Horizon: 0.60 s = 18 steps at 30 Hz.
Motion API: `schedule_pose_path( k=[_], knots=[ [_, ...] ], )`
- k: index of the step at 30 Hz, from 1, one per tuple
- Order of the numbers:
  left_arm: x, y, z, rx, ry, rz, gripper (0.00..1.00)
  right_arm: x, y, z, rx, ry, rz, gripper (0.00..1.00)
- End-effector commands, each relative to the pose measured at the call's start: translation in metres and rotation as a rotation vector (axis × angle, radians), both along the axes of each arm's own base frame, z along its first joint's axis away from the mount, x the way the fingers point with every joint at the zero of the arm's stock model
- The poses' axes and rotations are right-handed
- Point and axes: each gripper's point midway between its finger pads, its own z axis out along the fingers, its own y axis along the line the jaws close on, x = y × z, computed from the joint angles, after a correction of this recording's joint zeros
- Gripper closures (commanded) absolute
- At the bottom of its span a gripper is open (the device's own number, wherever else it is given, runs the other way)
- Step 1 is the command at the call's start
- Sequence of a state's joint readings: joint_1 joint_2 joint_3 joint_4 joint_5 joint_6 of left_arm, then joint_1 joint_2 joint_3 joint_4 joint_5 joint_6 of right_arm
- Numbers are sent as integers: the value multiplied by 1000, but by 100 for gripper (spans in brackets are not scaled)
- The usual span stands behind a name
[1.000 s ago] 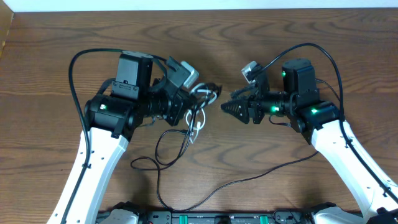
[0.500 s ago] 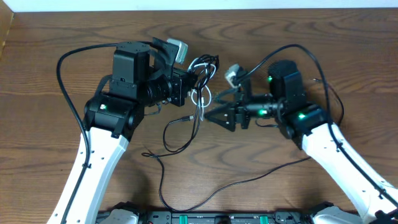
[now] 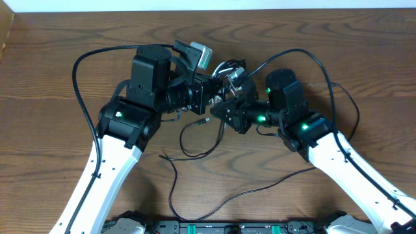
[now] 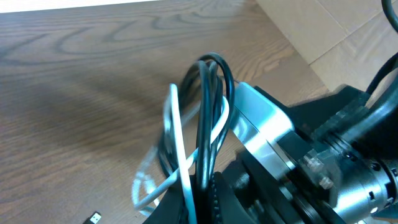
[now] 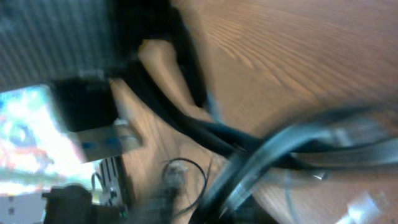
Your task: Untangle cables
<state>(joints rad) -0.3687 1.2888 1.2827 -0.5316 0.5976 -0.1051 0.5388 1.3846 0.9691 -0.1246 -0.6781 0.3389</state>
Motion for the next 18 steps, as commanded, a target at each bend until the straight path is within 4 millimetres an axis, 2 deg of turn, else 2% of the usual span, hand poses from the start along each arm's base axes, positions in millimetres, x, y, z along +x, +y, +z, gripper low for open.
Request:
schedule_pose_path(
  k=[1,3,6,8,15,18],
  knots=[
    [-2,-4,7,-21,-5,-17,92,10,-5,-6,-40,-5,-70,99],
    [-2,-3,6,-14,-11,-18,92,14,-12,-14,-76,9,-110,99],
    [2,4,1,19,-16,3,92,21,-34,-36,-170,72,-197,99],
    [7,18,-6,57,4,62,92,25,-53,-49,-224,122,-255,99],
    [15,59,-22,99,87,180,92,35,-99,-67,-277,225,-369,99],
    [19,94,-33,116,151,281,92,45,-132,-73,-292,267,-452,99]
  ],
)
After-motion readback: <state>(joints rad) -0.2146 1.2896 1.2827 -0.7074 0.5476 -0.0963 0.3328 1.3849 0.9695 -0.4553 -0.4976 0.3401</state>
